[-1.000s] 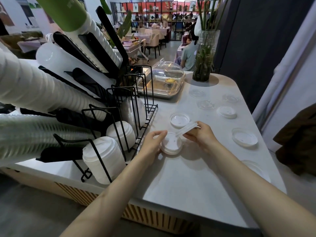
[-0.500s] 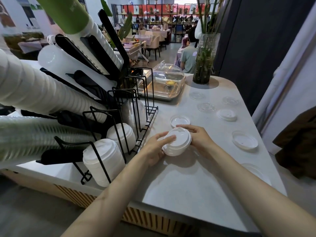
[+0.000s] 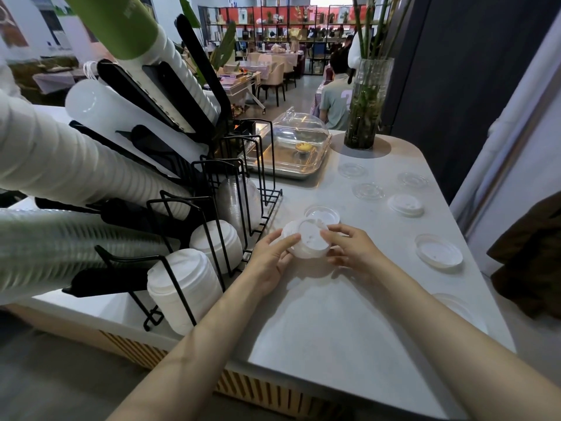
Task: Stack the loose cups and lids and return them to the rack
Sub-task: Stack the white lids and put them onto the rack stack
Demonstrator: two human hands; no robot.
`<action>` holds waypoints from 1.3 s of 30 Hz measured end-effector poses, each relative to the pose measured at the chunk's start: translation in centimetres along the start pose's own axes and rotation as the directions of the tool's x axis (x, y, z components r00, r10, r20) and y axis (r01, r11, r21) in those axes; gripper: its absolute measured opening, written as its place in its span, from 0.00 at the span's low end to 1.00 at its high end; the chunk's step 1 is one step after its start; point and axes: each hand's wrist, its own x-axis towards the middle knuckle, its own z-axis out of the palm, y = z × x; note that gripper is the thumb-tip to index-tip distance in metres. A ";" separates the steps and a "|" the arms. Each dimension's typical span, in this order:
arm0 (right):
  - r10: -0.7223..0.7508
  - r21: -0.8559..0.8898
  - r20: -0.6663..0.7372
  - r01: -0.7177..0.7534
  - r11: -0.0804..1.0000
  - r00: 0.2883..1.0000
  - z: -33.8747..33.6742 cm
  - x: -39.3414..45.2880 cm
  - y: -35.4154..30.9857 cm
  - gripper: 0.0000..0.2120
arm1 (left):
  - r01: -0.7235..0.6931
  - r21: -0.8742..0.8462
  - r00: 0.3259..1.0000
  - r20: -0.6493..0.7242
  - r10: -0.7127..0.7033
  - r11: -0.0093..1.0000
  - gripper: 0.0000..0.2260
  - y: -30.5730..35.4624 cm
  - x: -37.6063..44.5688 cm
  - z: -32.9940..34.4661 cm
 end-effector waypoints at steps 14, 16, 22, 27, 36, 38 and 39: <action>-0.008 0.111 -0.053 0.013 0.994 0.999 -1.1 1.2 0.2 0.11 | -0.032 0.074 0.999 0.015 0.031 0.997 0.20 -0.4 -0.6 0.4; 0.011 0.140 -0.074 -0.001 0.990 0.997 -1.3 1.3 0.1 0.09 | -0.018 0.072 1.000 -0.002 0.018 0.997 0.21 -0.3 -0.5 0.5; -0.016 0.176 -0.071 0.029 0.984 0.997 -1.6 1.1 0.3 0.08 | -0.038 0.102 0.997 -0.059 0.044 0.994 0.11 -0.2 0.0 0.3; -0.107 0.056 0.005 0.106 0.993 0.994 -1.6 0.6 0.3 0.10 | -0.056 0.180 0.990 -0.117 0.077 0.982 0.05 -0.1 0.1 0.3; -0.321 -0.096 0.075 0.328 0.940 0.944 0.3 0.0 -0.6 0.10 | -0.078 0.272 0.991 -0.080 0.103 0.959 0.12 -0.3 -0.2 0.1; -0.336 -0.085 0.038 0.338 0.937 0.941 0.5 0.1 -0.6 0.10 | -0.068 0.296 0.992 -0.078 0.095 0.953 0.17 -0.2 -0.3 0.1; -0.336 -0.090 0.023 0.337 0.937 0.941 0.6 0.1 -0.5 0.10 | -0.065 0.301 0.994 -0.068 0.089 0.952 0.18 -0.2 -0.3 0.1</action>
